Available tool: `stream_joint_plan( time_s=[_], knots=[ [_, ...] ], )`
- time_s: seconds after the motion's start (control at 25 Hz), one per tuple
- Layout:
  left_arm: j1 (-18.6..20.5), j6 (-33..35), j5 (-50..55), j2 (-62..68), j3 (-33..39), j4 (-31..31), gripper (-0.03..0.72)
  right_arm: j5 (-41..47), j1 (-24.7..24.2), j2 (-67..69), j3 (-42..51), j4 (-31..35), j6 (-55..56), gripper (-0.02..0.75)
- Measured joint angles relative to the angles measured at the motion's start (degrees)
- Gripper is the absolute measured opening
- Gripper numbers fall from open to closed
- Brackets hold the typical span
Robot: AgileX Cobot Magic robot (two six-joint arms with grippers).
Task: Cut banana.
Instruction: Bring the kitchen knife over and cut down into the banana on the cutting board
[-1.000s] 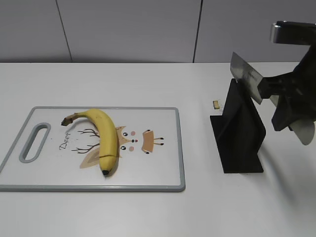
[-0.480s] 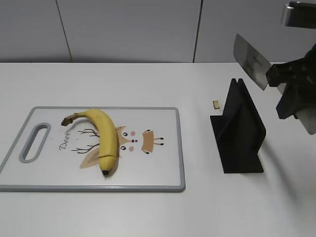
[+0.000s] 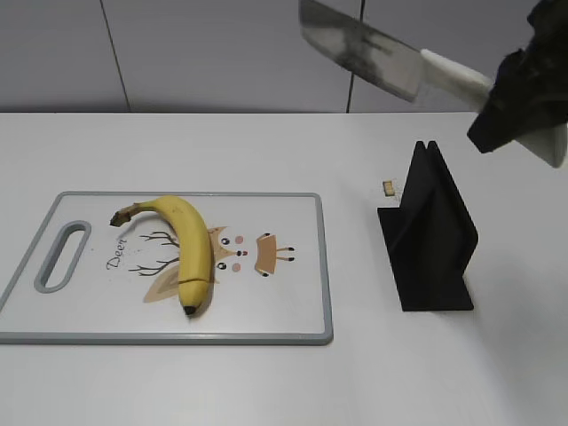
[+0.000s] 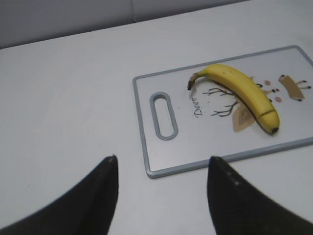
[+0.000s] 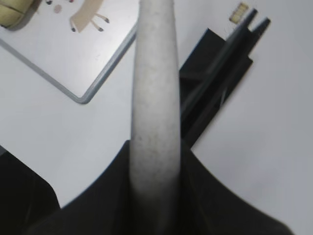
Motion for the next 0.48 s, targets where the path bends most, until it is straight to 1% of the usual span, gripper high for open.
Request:
stream_joint_plan(
  time_s=[0.08, 0.2, 0.32, 0.48],
  knots=[
    [0.0, 3.87, -0.31, 4.58, -1.61, -1.9, 0.553, 0.8, 0.0, 1.08, -1.66, 1.51, -6.68, 0.171],
    [-0.49, 9.16, -1.53, 12.21, -4.45, -3.34, 0.553, 2.93, 0.0, 2.81, -3.66, 1.91, -15.76, 0.171],
    [-2.26, 16.12, -2.53, 18.53, -7.53, -3.96, 0.553, 3.95, 0.0, 4.2, -4.65, 3.05, -23.32, 0.171],
    [-5.28, 24.96, -2.76, 27.19, -11.4, -4.34, 0.553, 4.18, 0.77, 6.68, -5.46, 5.84, -29.26, 0.171]
  ],
)
